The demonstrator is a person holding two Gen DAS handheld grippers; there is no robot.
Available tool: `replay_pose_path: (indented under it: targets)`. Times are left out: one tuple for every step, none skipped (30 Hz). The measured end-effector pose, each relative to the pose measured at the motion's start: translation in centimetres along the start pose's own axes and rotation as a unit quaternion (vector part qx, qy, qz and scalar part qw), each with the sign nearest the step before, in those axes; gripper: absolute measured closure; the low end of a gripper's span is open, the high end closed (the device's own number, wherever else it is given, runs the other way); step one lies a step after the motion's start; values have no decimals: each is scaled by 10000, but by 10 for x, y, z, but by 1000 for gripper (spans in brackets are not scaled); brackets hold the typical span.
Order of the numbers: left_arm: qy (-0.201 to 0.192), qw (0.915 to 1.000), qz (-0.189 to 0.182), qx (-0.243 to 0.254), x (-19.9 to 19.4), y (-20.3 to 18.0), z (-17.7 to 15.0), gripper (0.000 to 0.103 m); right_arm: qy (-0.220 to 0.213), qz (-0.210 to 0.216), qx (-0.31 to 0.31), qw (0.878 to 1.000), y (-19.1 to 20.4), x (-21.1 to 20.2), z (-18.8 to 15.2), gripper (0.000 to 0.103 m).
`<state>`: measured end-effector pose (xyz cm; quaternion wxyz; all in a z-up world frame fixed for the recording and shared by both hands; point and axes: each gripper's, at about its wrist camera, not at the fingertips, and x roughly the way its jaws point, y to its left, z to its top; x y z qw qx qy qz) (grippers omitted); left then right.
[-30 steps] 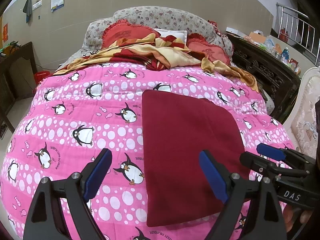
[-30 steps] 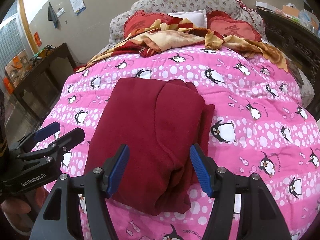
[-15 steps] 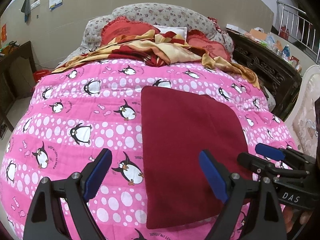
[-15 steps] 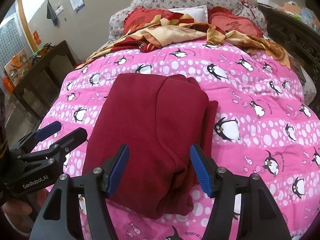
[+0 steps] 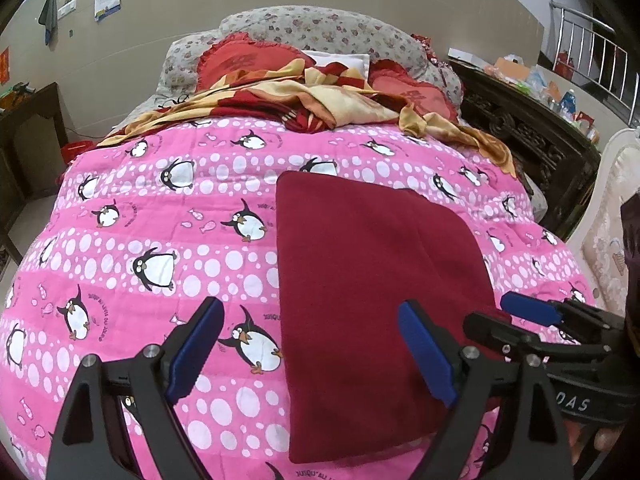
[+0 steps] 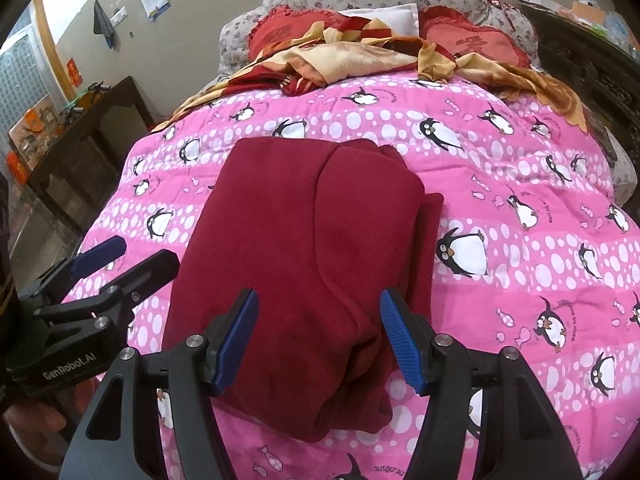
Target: Fold small clothes
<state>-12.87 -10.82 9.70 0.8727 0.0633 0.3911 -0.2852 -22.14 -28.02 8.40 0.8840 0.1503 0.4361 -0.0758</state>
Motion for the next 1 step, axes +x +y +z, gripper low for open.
replay_pose_path:
  targets:
    - [16, 10000, 18, -17, 0, 1, 0, 11, -1, -5, -8, 10000, -2, 0, 0, 22]
